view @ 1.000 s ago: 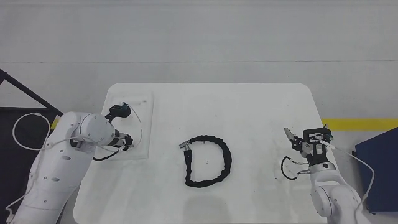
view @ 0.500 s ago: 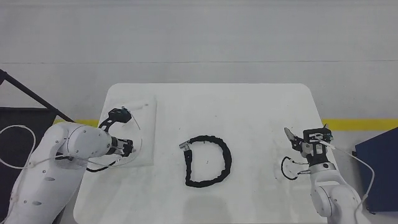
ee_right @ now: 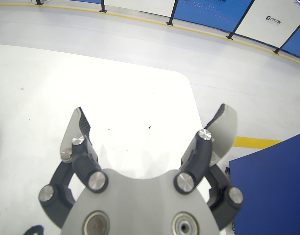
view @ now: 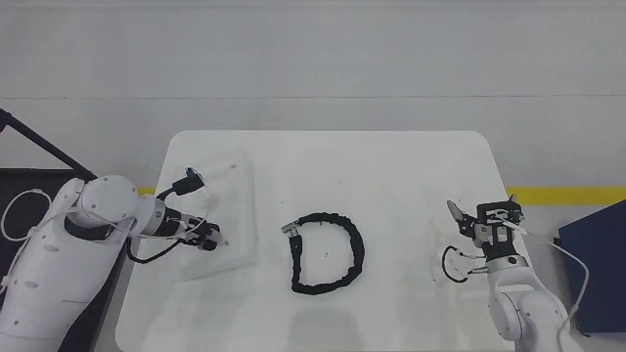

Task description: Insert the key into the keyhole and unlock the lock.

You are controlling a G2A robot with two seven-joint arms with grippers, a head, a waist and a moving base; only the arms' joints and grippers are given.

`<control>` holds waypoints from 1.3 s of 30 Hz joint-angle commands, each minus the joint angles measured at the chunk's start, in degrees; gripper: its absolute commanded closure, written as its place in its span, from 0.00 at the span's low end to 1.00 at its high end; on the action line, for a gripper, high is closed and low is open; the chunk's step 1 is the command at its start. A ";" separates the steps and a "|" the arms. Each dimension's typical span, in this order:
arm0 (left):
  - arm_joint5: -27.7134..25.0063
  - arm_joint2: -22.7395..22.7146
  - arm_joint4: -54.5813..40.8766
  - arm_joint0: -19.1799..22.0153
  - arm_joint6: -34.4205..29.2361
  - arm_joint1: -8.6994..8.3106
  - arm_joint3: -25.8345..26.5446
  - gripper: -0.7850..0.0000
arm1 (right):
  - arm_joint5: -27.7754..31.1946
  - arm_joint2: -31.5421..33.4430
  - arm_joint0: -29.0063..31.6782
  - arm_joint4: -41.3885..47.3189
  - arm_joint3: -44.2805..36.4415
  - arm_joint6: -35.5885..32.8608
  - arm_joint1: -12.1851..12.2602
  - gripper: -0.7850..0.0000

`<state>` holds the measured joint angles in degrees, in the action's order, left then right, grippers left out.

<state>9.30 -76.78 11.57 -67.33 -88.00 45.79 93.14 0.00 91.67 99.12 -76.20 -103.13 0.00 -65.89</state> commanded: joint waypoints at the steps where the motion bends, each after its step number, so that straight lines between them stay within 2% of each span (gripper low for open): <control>1: -0.76 2.28 1.64 0.74 0.00 -0.80 -0.49 1.00 | 0.00 0.00 0.00 0.00 0.00 0.00 0.00 0.00; 6: -0.21 4.12 1.86 2.31 0.00 -2.90 1.46 1.00 | 0.00 0.00 0.00 0.00 0.00 0.00 0.00 0.00; 13: 0.45 5.69 6.57 0.60 0.00 -4.76 6.60 1.00 | 0.09 -0.31 -0.05 -1.04 -0.15 -0.07 -0.06 0.00; 18: 2.11 7.39 10.63 0.89 1.70 -4.71 7.06 1.00 | 2.44 -1.44 1.20 -0.25 -4.02 -0.88 -0.22 0.00; 26: 2.51 7.53 8.01 2.21 4.72 -4.24 4.29 1.00 | 4.03 -10.05 0.79 -11.57 -12.87 -0.77 -0.58 0.00; 34: 1.10 6.29 5.09 1.68 5.41 -4.35 1.11 1.00 | 1.48 -21.11 -0.61 -24.00 -18.35 2.27 -1.40 0.00; 39: 0.88 5.71 3.97 1.57 6.58 -4.34 0.81 1.00 | 1.01 -21.81 -0.81 -25.04 -18.15 2.64 -1.47 0.00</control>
<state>10.21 -71.10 15.43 -65.76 -81.42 41.45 93.92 0.97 69.82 98.30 -101.32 -121.28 2.67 -67.36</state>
